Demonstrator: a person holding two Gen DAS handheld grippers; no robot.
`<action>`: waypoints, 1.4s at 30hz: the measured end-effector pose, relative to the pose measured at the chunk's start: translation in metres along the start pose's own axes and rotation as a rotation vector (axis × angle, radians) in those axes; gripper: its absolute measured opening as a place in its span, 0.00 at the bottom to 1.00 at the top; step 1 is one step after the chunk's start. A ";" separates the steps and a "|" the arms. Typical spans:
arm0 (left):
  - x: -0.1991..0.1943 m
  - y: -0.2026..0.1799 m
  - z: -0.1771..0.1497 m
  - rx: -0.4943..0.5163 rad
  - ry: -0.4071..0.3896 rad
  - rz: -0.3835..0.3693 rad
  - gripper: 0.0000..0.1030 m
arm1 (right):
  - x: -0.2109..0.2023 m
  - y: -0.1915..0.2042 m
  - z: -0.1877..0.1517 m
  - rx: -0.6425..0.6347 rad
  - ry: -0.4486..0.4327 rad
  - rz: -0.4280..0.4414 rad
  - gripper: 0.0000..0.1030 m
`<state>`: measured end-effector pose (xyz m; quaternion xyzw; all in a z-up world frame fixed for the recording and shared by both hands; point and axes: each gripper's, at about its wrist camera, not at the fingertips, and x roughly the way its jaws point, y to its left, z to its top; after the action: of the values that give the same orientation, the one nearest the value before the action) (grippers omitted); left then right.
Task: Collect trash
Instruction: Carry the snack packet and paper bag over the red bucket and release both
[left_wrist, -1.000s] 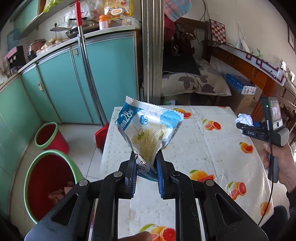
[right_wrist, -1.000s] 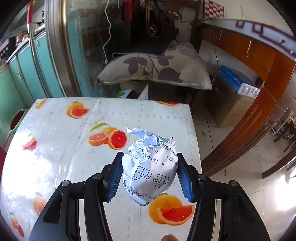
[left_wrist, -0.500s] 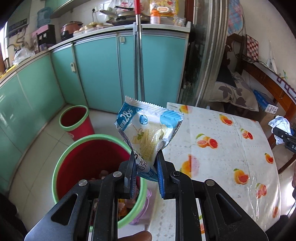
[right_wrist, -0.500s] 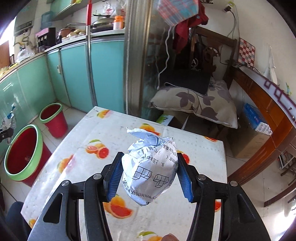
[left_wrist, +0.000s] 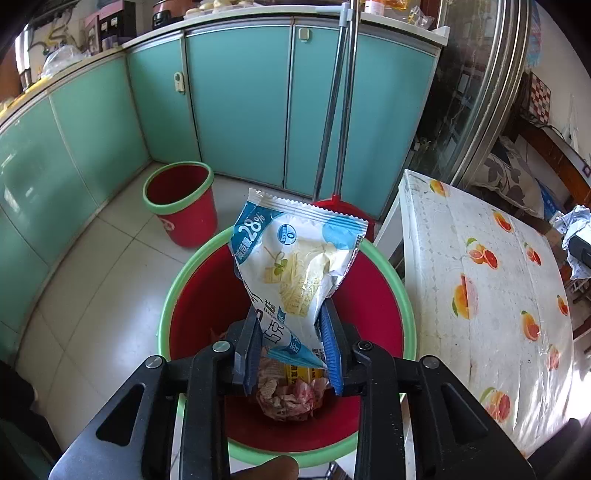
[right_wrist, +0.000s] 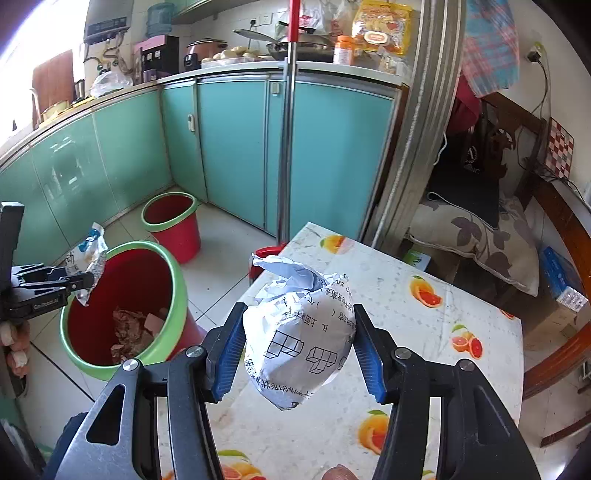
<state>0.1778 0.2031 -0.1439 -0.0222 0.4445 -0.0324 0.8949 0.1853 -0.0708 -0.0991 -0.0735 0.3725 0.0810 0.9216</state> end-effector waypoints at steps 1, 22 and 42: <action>0.002 0.004 -0.002 -0.012 0.010 -0.006 0.48 | 0.001 0.009 0.002 -0.007 0.000 0.009 0.52; -0.062 0.096 -0.003 -0.241 -0.218 0.086 1.00 | 0.038 0.167 0.039 -0.198 -0.001 0.183 0.52; -0.075 0.139 -0.011 -0.300 -0.244 0.114 1.00 | 0.097 0.250 0.028 -0.249 0.061 0.193 0.55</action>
<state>0.1289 0.3469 -0.1005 -0.1337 0.3331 0.0876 0.9293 0.2218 0.1884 -0.1652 -0.1537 0.3928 0.2124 0.8814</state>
